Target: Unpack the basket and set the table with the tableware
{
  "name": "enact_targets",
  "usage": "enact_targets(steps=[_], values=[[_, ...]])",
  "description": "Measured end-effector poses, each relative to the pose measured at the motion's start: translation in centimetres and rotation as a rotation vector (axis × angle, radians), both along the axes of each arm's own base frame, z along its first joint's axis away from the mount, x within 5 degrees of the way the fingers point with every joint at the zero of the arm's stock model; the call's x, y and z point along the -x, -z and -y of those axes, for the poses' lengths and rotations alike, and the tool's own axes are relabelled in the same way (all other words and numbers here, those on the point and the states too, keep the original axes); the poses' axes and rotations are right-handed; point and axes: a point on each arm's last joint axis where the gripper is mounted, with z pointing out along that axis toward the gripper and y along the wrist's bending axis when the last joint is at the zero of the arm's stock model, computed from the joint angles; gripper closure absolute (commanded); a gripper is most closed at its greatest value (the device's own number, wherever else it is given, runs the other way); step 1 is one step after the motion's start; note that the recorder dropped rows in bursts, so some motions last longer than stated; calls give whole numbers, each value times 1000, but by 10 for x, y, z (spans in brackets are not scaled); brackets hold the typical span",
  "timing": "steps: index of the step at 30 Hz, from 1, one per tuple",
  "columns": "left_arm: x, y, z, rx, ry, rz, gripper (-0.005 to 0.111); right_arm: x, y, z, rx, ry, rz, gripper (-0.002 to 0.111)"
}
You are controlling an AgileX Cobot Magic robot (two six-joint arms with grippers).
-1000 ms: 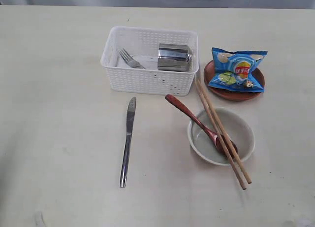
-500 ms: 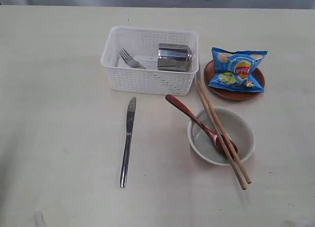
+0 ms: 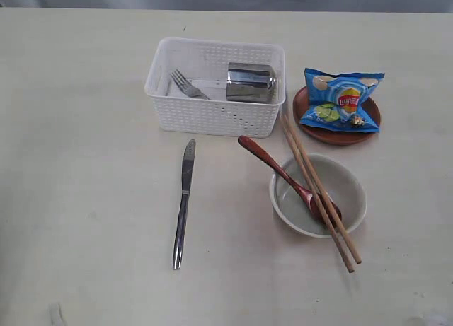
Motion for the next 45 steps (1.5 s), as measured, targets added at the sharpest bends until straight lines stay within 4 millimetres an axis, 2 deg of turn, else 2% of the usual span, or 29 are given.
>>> enact_targets(steps=[2, 5, 8, 10, 13, 14, 15, 16, 17, 18, 19, 20, 21, 22, 24, 26, 29, 32, 35, 39, 45], values=[[-1, -11, 4, -217, 65, 110, 107, 0, 0, 0, 0, 0, 0, 108], [1, -23, 22, -494, 247, 277, 107, 0, 0, 0, 0, 0, 0, 108], [7, -27, 41, -610, 447, 398, 107, 0, 0, 0, 0, 0, 0, 108], [13, -28, 52, -612, 577, 466, 107, 0, 0, 0, 0, 0, 0, 108], [27, -30, 69, -366, 816, 497, 107, 0, 0, 0, 2, 0, 1, 108], [32, -31, 73, -149, 899, 440, 107, 0, 0, 0, 2, -3, 1, 108], [32, -32, 73, -35, 899, 406, 107, 0, 0, -1, 4, -8, 2, 108], [27, -38, 66, 337, 827, 330, 107, 1, 0, -2, 6, -21, 3, 108], [24, -42, 62, 525, 775, 320, 107, 1, 0, -2, 8, -24, 4, 108], [17, -50, 47, 855, 617, 317, 107, 1, 0, -3, 11, -27, 5, 108], [15, -54, 41, 935, 555, 325, 107, 1, 0, -3, 13, -27, 6, 108], [12, -67, 32, 1048, 450, 336, 107, 1, 0, -3, 17, -27, 8, 108], [10, -74, 30, 1072, 427, 335, 107, 1, 0, -3, 17, -27, 8, 108], [0, -89, 30, 1125, 384, 292, 107, 1, 1, -3, 23, -26, -4, 108], [-30, -105, 34, 1193, 307, 171, 107, 4, 7, -1, 48, -20, -55, 108], [-76, -111, 40, 1196, 210, 29, 107, 14, 19, 5, 66, -15, -96, 108], [-133, -123, 52, 1194, 204, -55, 107, 58, 58, 29, 24, -6, -81, 108], [-154, -133, 58, 1204, 251, -50, 107, 86, 88, 45, -24, -3, -34, 108], [-169, -140, 61, 1237, 270, -40, 107, 102, 116, 53, -55, -2, 2, 108], [-188, -149, 66, 1266, 265, -71, 107, 97, 137, 50, -17, 3, -90, 108], [-238, -154, 85, 1026, 171, -216, 107, 89, 141, 46, 14, 6, -152, 108]])
